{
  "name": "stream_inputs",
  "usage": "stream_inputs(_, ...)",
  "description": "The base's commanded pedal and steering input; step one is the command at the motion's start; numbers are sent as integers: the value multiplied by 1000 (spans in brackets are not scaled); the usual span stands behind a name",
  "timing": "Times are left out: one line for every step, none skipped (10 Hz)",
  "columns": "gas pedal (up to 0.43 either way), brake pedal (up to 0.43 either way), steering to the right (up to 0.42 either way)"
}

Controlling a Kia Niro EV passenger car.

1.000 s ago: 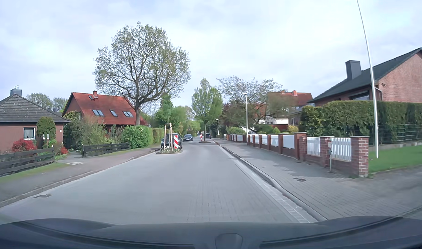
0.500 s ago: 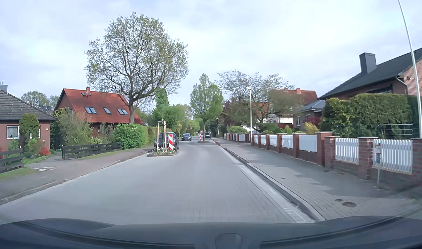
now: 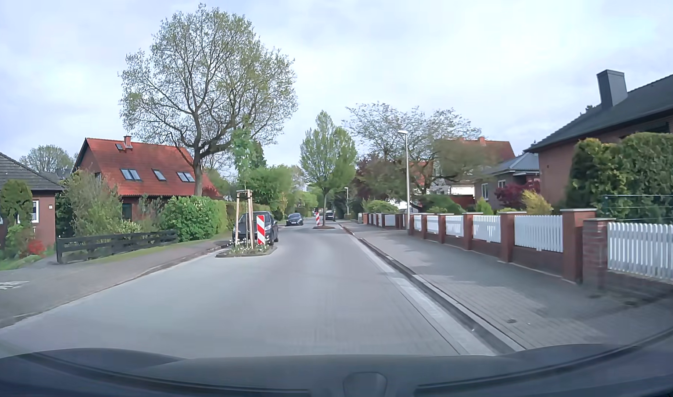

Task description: Follow the waypoints while adhering to traffic rules and regulations

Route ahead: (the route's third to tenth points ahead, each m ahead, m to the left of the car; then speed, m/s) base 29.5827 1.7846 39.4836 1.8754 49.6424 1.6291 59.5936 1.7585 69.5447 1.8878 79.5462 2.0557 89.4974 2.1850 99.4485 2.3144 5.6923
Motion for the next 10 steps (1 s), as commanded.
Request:
stream_inputs(39, 0, -2)
stream_inputs(39, 0, -2)
stream_inputs(47, 0, -4)
stream_inputs(59, 0, -6)
stream_inputs(59, 0, -7)
stream_inputs(59, 0, -7)
stream_inputs(59, 0, -7)
stream_inputs(59, 0, -7)
stream_inputs(39, 0, -7)
stream_inputs(39, 0, -7)
